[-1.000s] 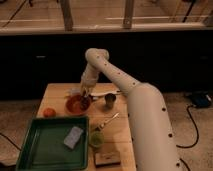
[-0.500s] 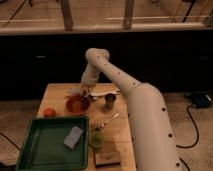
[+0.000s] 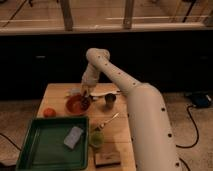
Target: Place grapes in red bowl
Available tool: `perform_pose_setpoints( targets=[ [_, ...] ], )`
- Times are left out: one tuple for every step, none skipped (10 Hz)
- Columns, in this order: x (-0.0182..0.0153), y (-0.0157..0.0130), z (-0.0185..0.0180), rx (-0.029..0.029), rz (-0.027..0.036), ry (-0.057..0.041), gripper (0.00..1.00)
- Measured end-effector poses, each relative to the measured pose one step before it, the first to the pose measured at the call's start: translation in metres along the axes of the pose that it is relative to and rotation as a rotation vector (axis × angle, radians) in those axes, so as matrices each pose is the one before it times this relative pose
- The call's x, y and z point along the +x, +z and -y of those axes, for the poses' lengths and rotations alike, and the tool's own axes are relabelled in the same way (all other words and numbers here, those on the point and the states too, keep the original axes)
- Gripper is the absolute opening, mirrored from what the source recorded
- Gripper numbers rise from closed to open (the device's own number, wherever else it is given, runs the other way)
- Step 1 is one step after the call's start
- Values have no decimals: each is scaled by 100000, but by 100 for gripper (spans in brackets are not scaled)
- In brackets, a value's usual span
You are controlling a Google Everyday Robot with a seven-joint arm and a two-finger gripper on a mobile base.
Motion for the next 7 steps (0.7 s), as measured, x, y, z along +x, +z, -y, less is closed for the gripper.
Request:
perform_pose_setpoints(
  targets=[
    [-30,7,71,-85,-365,16,38],
    [-54,71,216,-129,-487,-144,51],
    [-83,61,168,-149,-150,-240,58],
    [-91,82,172,-241,-135,-285,69],
    [-95,49,183,-275,-165,-342,78],
    [-75,47,125,-150,-57,-243,80],
    [-55,52,105,-236,-106,-197,80]
  ],
)
